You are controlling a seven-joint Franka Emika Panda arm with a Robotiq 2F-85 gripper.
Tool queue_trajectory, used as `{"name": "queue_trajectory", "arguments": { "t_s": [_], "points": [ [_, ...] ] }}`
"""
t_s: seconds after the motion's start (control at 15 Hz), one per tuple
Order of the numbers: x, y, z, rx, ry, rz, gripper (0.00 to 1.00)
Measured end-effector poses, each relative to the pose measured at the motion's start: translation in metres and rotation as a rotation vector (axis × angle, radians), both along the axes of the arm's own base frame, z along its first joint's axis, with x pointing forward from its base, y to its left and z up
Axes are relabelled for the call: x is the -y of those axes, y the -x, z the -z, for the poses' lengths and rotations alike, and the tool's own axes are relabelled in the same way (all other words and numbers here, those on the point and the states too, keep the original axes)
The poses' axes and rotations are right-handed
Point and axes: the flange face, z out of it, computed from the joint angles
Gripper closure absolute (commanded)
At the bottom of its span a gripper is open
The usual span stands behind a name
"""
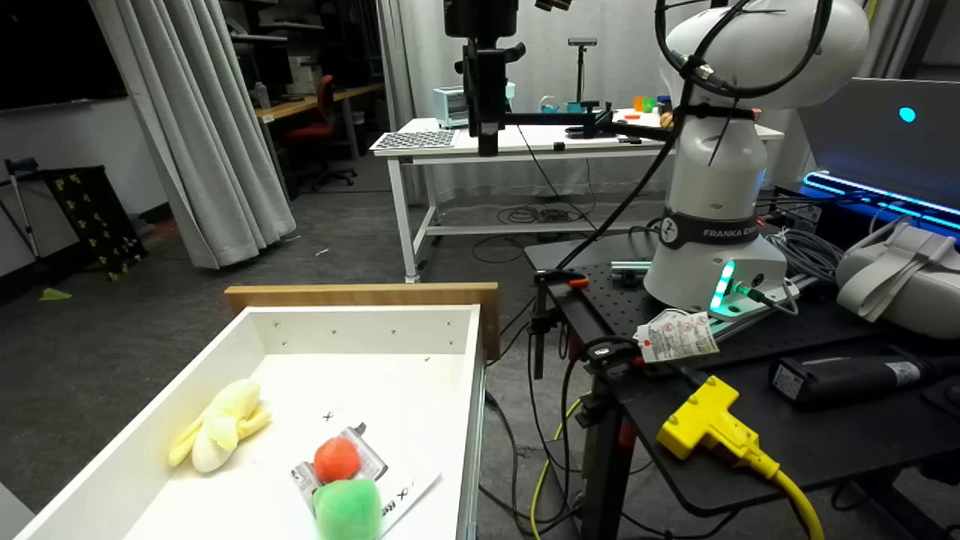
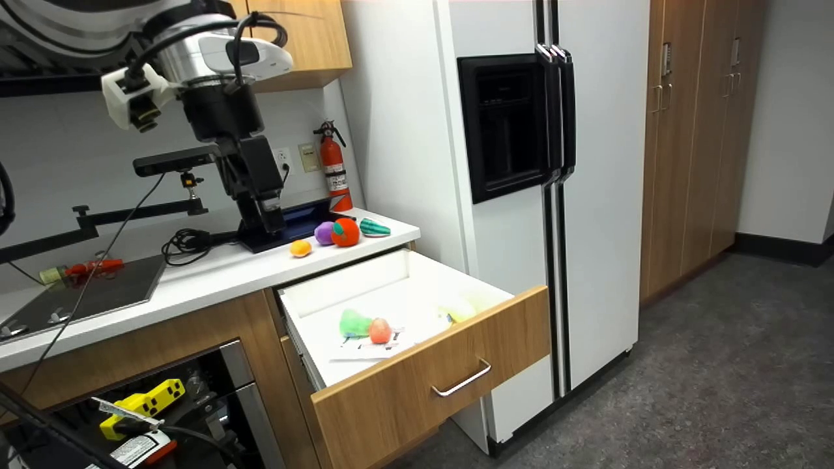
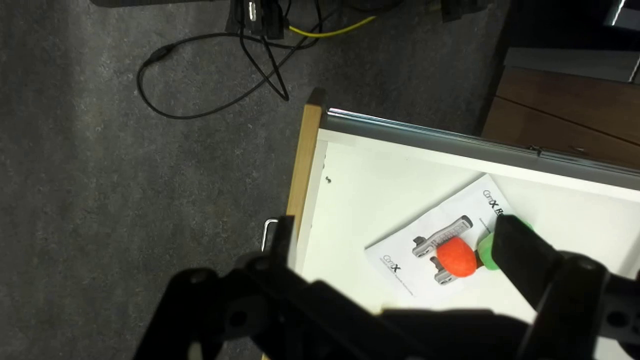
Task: Close the first drawer under the countertop near the fridge
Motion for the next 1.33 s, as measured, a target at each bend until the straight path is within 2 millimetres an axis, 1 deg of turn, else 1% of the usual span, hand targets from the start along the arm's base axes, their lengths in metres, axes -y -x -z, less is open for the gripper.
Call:
{"name": "queue_trajectory", "arguments": {
  "t_s": [0.2, 0.6, 0.67, 1.13, 1.33],
  "points": [
    [0.004, -0.007, 0.01, -0.019, -0.011, 0.01, 0.0],
    [0.016, -0.038, 0.033, -0.003, -0.02, 0.036, 0.0],
    [0.017, -0.04, 0.036, -0.011, -0.021, 0.037, 0.0],
    [0.016, -0.04, 0.037, -0.014, -0.021, 0.036, 0.0],
    [0.017, -0.041, 0.045, -0.016, -0.021, 0.037, 0.0]
  ]
}}
